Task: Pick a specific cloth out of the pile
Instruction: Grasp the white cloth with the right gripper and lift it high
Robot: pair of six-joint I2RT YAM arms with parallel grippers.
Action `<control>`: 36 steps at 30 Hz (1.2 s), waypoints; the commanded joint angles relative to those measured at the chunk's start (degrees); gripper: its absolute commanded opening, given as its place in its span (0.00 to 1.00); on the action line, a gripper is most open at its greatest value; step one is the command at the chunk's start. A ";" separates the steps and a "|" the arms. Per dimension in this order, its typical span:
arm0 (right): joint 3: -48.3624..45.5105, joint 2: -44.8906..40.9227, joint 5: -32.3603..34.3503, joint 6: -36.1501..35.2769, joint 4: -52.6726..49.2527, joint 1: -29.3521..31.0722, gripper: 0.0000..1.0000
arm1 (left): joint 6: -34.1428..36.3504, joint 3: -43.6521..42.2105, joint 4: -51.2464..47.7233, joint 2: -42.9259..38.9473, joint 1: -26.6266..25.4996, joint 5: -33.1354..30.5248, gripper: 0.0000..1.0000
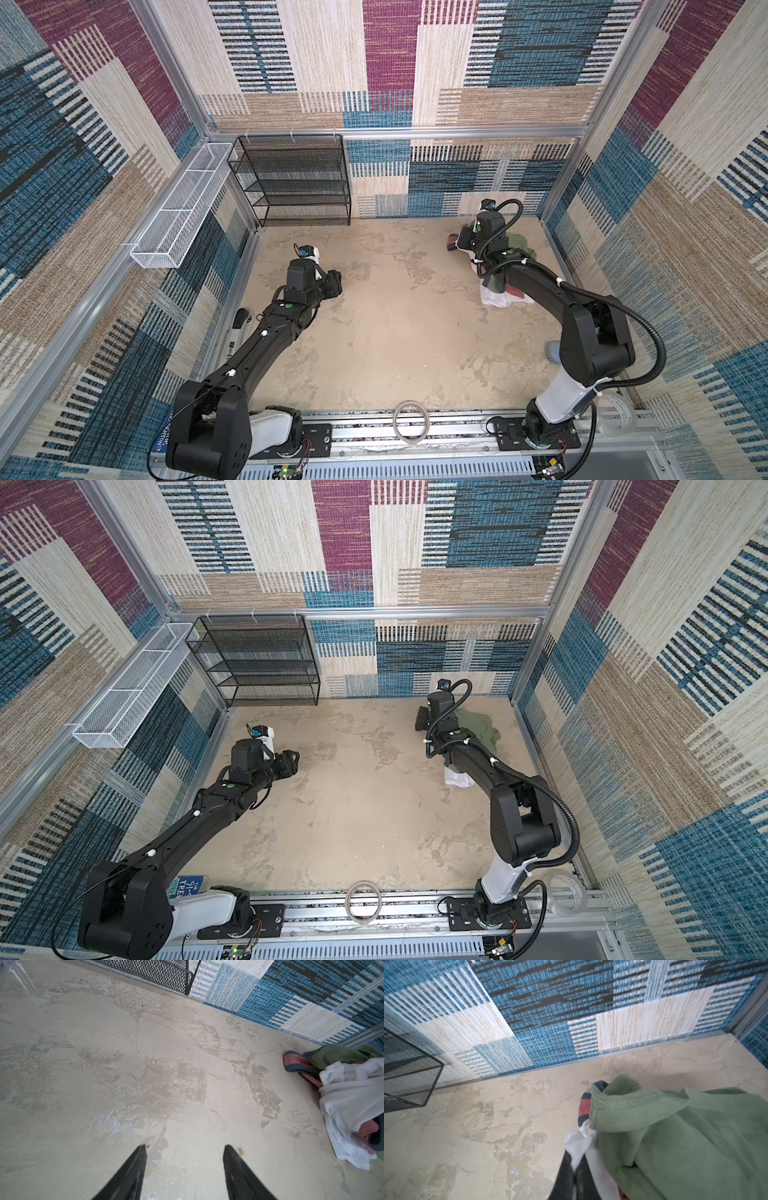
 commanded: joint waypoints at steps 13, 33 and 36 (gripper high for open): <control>1.66 -9.55 -2.60 -0.77 1.52 -1.20 0.00 | -1.00 0.91 -0.61 -1.78 -0.15 0.80 0.62; 10.99 -16.95 -14.80 -1.53 -2.22 -1.23 0.00 | -2.89 3.21 -1.58 -6.76 -0.31 4.00 0.62; 12.92 -17.28 -16.67 -1.88 -3.06 -1.20 0.00 | -2.81 3.80 -2.46 -7.66 -0.36 4.57 0.62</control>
